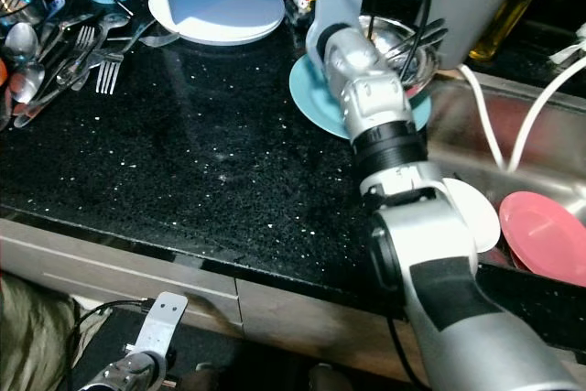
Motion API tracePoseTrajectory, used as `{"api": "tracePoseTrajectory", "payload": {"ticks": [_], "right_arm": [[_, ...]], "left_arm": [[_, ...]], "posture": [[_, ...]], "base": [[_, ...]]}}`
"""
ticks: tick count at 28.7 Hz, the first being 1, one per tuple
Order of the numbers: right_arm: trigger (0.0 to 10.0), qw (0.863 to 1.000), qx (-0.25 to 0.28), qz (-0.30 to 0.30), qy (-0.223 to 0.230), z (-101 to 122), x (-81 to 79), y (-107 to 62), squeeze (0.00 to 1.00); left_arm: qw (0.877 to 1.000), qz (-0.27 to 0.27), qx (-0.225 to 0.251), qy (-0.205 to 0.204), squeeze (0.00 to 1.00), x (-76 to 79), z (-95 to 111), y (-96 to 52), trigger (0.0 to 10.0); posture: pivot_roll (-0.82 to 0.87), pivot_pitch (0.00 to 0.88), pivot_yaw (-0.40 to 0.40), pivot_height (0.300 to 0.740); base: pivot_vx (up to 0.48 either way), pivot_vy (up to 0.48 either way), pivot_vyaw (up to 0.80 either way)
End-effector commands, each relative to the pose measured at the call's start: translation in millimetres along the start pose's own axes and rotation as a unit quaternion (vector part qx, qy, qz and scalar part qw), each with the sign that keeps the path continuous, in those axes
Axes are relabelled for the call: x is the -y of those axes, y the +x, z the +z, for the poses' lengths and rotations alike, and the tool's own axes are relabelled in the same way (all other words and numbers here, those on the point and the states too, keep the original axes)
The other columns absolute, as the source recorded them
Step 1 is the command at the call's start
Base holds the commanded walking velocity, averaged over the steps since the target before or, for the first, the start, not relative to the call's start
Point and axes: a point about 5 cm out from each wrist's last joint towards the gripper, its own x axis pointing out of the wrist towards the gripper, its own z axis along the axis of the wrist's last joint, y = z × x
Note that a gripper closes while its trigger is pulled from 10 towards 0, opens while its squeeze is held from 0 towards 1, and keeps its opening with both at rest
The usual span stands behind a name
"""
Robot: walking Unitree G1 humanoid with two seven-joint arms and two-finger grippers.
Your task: Kitchen organization
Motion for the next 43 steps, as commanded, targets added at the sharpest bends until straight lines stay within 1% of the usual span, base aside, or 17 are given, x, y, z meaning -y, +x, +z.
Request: {"api": "tracePoseTrajectory", "payload": {"ticks": [1, 3, 8, 11, 12, 13, 18, 19, 21, 22, 23, 28, 31, 33, 36, 37, 43], "right_arm": [[10.0, 1.0, 0.021, -0.008, 0.016, 13.3, 10.8, 2.5, 0.0], [10.0, 0.999, 0.033, -0.004, 0.018, 22.4, 14.3, 4.1, 0.0], [10.0, 0.992, 0.071, 0.1, 0.04, 45.3, 14.7, 0.5, 0.0], [10.0, 0.968, 0.099, 0.222, 0.058, 54.9, 10.0, -10.1, 0.0], [10.0, 0.948, 0.099, 0.302, 0.016, 50.0, 5.8, -22.2, 0.0], [10.0, 0.948, 0.099, 0.302, 0.016, 50.0, 5.8, -22.2, 0.0], [10.0, 0.88, 0.056, 0.47, -0.037, 22.7, 1.6, -58.7, 0.0], [10.0, 0.88, 0.056, 0.47, -0.037, 22.7, 1.6, -58.7, 0.0], [10.0, 0.851, 0.023, 0.521, -0.058, 9.9, 2.5, -76.1, 0.0], [10.0, 0.851, 0.023, 0.521, -0.058, 9.9, 2.5, -76.1, 0.0], [10.0, 0.832, -0.022, 0.549, -0.075, -2.5, 3.1, -88.0, 0.0], [10.0, 0.81, -0.062, 0.577, -0.087, -13.6, 4.2, -104.9, 0.0], [10.0, 0.808, -0.08, 0.576, -0.101, -18.2, 6.6, -109.4, 0.0], [10.0, 0.823, -0.102, 0.543, -0.13, -24.4, 13.9, -109.7, 0.0], [10.0, 0.834, -0.118, 0.517, -0.149, -27.9, 19.2, -110.3, 0.0], [10.0, 0.84, -0.151, 0.49, -0.178, -36.0, 25.8, -112.3, 0.0], [10.0, 0.846, -0.176, 0.461, -0.2, -42.3, 33.1, -115.3, 0.0]], "left_arm": [[1.0, -0.003, -0.007, -0.003, 0.0, 7.6, -11.9, -0.8, 10.0], [1.0, 0.0, -0.005, 0.001, 0.0, 7.8, -13.2, -1.1, 10.0], [1.0, 0.004, -0.006, 0.001, 0.0, 7.1, -15.0, -1.4, 10.0], [1.0, 0.003, -0.007, 0.001, 0.0, 6.7, -14.4, -1.3, 10.0], [1.0, 0.002, -0.007, 0.002, 0.0, 6.5, -13.4, -1.1, 10.0], [1.0, 0.002, -0.007, 0.002, 0.0, 6.5, -13.4, -1.1, 10.0], [1.0, 0.0, -0.005, 0.003, 0.0, 6.1, -11.0, -0.8, 10.0], [1.0, 0.0, -0.005, 0.003, 0.0, 6.1, -11.0, -0.8, 10.0], [1.0, 0.0, -0.004, 0.004, 0.0, 5.6, -10.0, -0.7, 10.0], [1.0, 0.0, -0.004, 0.004, 0.0, 5.6, -10.0, -0.7, 10.0], [1.0, 0.001, -0.004, 0.005, 0.0, 5.1, -9.3, -0.7, 10.0], [1.0, 0.001, -0.004, 0.006, 0.0, 4.5, -8.4, -0.6, 10.0], [1.0, 0.0, -0.004, 0.007, 0.0, 4.5, -8.1, -0.5, 10.0], [1.0, -0.001, -0.004, 0.008, 0.0, 5.1, -7.6, -0.4, 10.0], [1.0, -0.002, -0.004, 0.009, 0.0, 5.6, -7.4, -0.3, 10.0], [1.0, -0.003, -0.004, 0.01, 0.0, 5.8, -7.0, -0.2, 10.0], [1.0, -0.003, -0.004, 0.012, 0.0, 6.0, -6.6, -0.2, 10.0]], "posture": [[0.08, 0.248, -0.108, 0.74], [0.08, 0.254, -0.107, 0.74], [0.07, 0.257, -0.104, 0.74], [0.07, 0.252, -0.1, 0.74], [0.07, 0.251, -0.099, 0.74], [0.07, 0.251, -0.099, 0.74], [0.07, 0.242, -0.092, 0.74], [0.07, 0.242, -0.092, 0.74], [0.07, 0.238, -0.088, 0.74], [0.07, 0.238, -0.088, 0.74], [0.06, 0.235, -0.086, 0.74], [0.06, 0.231, -0.083, 0.74], [0.06, 0.226, -0.083, 0.74], [0.05, 0.222, -0.081, 0.74], [0.05, 0.222, -0.081, 0.74], [0.05, 0.213, -0.078, 0.74], [0.05, 0.205, -0.076, 0.74]], "base": [[0.0, 0.0, 0.0], [0.0, 0.0, 0.0], [0.0, 0.0, 0.0], [0.0, 0.0, 0.0], [0.0, 0.0, 0.0], [0.0, 0.0, 0.0], [0.0, 0.0, 0.0], [0.0, 0.0, 0.0], [0.0, 0.0, 0.0], [0.0, 0.0, 0.0], [0.0, 0.0, 0.0], [0.0, 0.0, 0.0], [0.0, 0.0, 0.0], [0.0, 0.0, 0.0], [0.0, 0.0, 0.0], [0.0, 0.0, 0.0], [0.0, 0.0, 0.0]]}}
